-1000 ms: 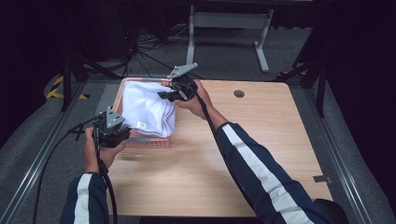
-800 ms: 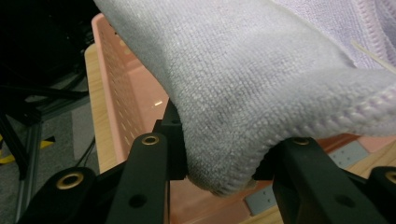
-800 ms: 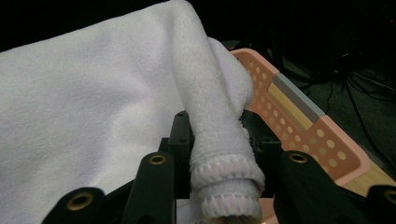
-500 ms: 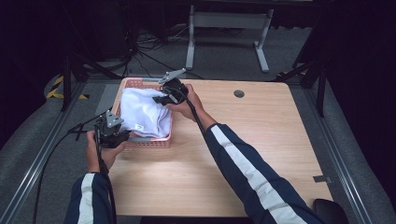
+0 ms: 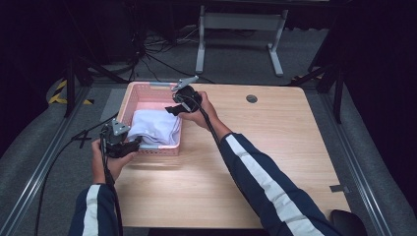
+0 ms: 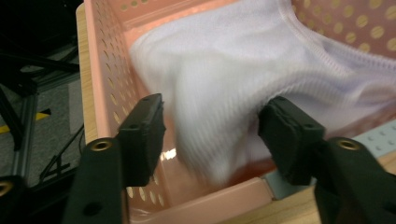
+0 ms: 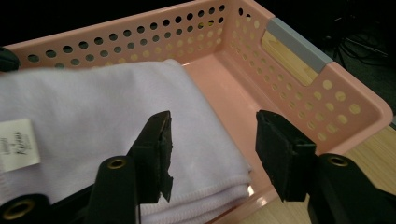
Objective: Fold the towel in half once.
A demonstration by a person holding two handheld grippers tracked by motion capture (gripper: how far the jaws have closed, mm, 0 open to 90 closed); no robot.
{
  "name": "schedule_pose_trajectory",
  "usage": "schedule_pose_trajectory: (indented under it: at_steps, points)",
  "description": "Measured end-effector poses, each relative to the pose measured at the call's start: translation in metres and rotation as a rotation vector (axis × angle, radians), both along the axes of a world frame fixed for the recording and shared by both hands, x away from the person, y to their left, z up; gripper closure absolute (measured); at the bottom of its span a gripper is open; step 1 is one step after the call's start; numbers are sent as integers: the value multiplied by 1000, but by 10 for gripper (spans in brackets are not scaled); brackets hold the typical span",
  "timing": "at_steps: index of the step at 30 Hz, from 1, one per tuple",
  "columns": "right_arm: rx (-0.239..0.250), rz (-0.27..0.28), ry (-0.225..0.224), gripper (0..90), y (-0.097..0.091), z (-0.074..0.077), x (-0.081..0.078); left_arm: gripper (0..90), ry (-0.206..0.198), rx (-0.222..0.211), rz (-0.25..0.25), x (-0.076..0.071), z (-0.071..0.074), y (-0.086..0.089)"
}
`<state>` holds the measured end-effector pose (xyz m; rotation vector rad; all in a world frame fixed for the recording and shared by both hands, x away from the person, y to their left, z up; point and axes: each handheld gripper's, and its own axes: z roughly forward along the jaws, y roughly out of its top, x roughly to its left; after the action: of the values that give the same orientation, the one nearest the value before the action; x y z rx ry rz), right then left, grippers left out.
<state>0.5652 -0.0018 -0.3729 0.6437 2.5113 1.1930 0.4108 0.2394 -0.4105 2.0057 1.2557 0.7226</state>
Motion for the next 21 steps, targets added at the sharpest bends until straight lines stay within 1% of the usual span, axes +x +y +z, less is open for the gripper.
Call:
schedule_pose_trajectory:
  at_steps: [1, 2, 3, 4, 5, 6, 8, 9, 11, 12, 14, 15, 17, 19, 21]
  points:
    - [3, 1, -5, 448, -2, 1, -1, 377, -1, -5, -8, -2, 2, 1]
    - [7, 5, -3, 436, -8, 2, -2, 341, -3, -20, -10, -3, 2, 0]
    - [6, 6, -5, 430, -11, 2, -4, 321, -14, -23, -18, -5, 4, 0]
    - [8, 6, -10, 431, -15, 2, -6, 306, -26, -21, -23, -7, 5, -1]
    - [3, 9, -16, 429, -18, 2, -8, 293, -43, -38, -29, -10, 7, -3]
    - [-2, 21, -26, 427, -22, 3, -10, 279, -56, -35, -38, -14, 11, -5]
    - [-7, 23, -40, 426, -32, 5, -16, 263, -90, -57, -56, -20, 15, -9]
    - [-7, 31, -41, 426, -36, 6, -19, 259, -96, -60, -71, -24, 18, -12]
    - [-15, 41, -47, 432, -46, 9, -26, 250, -127, -75, -109, -35, 23, -21]
    - [-17, 55, -49, 434, -53, 11, -30, 250, -137, -70, -133, -41, 26, -26]
    - [-35, 65, -57, 432, -63, 15, -38, 240, -152, -83, -173, -49, 28, -34]
    - [-45, 73, -58, 428, -68, 16, -41, 240, -153, -85, -196, -55, 28, -40]
    - [-71, 90, -70, 419, -82, 21, -52, 235, -164, -75, -222, -62, 25, -49]
    - [-87, 102, -75, 414, -95, 23, -61, 235, -159, -83, -248, -68, 21, -55]
    - [-106, 110, -81, 410, -112, 25, -72, 231, -151, -90, -286, -74, 16, -63]
